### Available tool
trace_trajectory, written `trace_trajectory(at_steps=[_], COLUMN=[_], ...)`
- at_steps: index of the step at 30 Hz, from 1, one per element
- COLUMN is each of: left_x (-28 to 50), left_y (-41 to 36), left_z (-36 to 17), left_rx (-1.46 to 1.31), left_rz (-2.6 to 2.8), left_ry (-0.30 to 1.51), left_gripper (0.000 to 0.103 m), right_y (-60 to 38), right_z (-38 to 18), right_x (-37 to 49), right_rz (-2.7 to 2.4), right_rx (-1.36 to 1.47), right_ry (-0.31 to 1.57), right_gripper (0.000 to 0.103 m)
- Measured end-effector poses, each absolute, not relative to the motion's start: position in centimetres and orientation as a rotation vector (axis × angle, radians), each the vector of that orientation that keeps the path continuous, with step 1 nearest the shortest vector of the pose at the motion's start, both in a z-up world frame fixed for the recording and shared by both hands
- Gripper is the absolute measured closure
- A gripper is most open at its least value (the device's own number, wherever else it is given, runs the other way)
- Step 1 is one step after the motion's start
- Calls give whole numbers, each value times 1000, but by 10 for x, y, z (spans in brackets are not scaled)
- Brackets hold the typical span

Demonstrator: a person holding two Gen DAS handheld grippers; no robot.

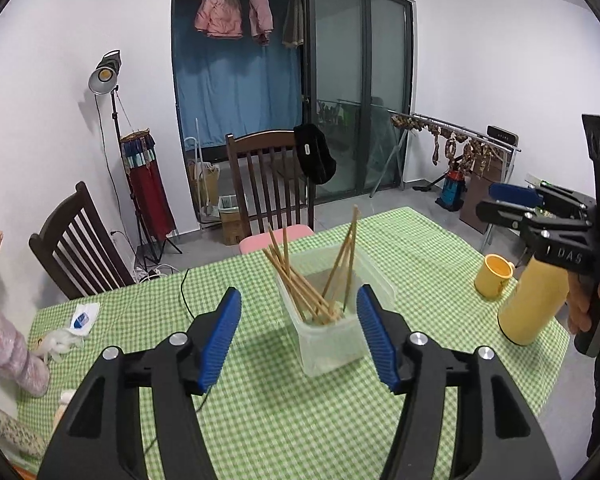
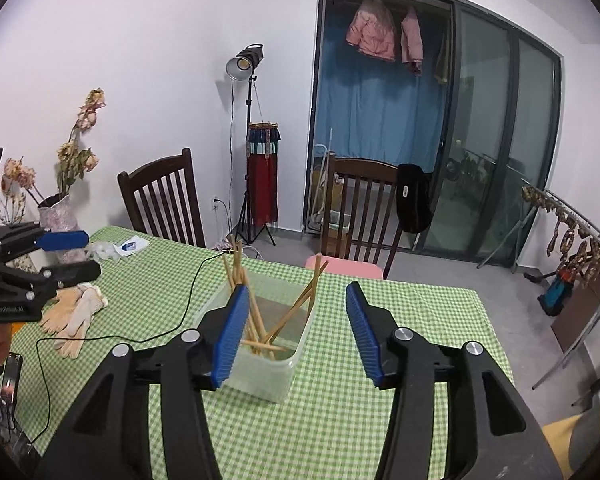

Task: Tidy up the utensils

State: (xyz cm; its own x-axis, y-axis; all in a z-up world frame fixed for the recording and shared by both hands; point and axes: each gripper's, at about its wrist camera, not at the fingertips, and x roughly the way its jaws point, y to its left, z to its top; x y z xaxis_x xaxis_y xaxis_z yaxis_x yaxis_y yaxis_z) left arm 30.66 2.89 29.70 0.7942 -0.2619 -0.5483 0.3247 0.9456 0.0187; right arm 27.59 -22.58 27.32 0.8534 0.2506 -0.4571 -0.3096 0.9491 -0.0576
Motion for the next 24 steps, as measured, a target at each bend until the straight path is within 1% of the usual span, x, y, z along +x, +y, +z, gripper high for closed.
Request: trace_trajectory(at_steps=[4,7,9,11,12,13,15,17,18,20,21,22,24], left_x=[280,261,243,223,214,206,183,161,152,136,128,121,107], left_y=[31,34,37,41,42,44,44,42,42,41,40,39,37], left_z=[282,267,253,239,233,227,210,193,187,177,171,166,154], left_rx=[80,42,-3,-45,-55,-62,-66,-62,-59,-45,-26,-2,31], left_rz=[-314,-309,-322,-311,-298,-283,-223,-204,-192,-174,-156,-135,-81], left_ry=[570,558,553,537,523,507,471,454,450,430,417,400,372], left_gripper=[44,40,40,39,36,31,28,28,28,24,18,14,14], right_y=[-225,-227,-227,-228,-228,-228,-227,-226,-225,-222,-222,-221,-220], right_z=[261,251,245,238,233,228,215,200,193,181,173,166,150], right_x=[256,238,226,213,205,197,182,169,163,152,143,137,126], right_rz=[309,320,324,309,305,299,281,279,274,270,264,255,212], right_rx=[-126,-114,-121,-131,-137,-141,-147,-148,-145,-143,-143,-147,-167], right_ry=[472,467,449,435,425,415,398,391,384,364,338,317,288], right_gripper=[52,46,38,34,30,28,24,21,21,21,19,17,17])
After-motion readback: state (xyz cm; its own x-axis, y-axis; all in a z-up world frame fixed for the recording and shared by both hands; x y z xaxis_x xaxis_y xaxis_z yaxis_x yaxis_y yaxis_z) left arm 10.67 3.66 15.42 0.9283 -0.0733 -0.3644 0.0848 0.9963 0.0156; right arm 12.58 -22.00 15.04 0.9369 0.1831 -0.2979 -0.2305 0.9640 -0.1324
